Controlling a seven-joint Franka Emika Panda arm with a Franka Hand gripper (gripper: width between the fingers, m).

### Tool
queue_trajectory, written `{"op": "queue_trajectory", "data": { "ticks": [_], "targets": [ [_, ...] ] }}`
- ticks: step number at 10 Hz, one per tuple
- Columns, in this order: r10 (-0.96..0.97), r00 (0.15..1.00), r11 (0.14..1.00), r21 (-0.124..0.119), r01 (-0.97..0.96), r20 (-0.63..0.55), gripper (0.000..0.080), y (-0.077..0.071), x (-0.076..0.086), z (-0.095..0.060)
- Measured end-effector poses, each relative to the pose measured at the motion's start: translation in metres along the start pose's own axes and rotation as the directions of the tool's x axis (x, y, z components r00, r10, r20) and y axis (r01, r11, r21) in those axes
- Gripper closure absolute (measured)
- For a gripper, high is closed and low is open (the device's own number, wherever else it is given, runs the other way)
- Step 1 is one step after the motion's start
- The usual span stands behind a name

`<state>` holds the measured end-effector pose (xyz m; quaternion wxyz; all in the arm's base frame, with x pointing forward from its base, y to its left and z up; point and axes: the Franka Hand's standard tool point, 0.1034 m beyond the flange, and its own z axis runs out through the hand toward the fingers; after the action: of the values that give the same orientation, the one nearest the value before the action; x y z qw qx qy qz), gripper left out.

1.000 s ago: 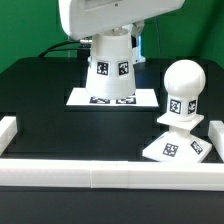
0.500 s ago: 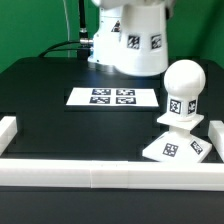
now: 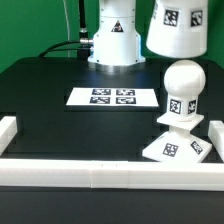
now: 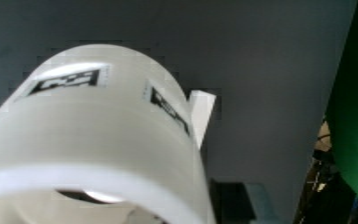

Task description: Assemble lamp

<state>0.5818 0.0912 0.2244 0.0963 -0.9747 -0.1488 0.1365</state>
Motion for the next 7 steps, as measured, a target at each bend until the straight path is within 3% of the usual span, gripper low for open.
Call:
{"op": "queue_trajectory", "data": {
  "ticks": [2, 7],
  "targets": [
    [-0.008, 1.000, 1.000, -0.003, 0.008, 0.002, 0.0755, 0.001, 0.012, 0.019],
    [-0.006, 1.000, 1.000, -0.002, 0.006, 0.014, 0.0755, 0.009, 0.019, 0.062]
  ]
}}
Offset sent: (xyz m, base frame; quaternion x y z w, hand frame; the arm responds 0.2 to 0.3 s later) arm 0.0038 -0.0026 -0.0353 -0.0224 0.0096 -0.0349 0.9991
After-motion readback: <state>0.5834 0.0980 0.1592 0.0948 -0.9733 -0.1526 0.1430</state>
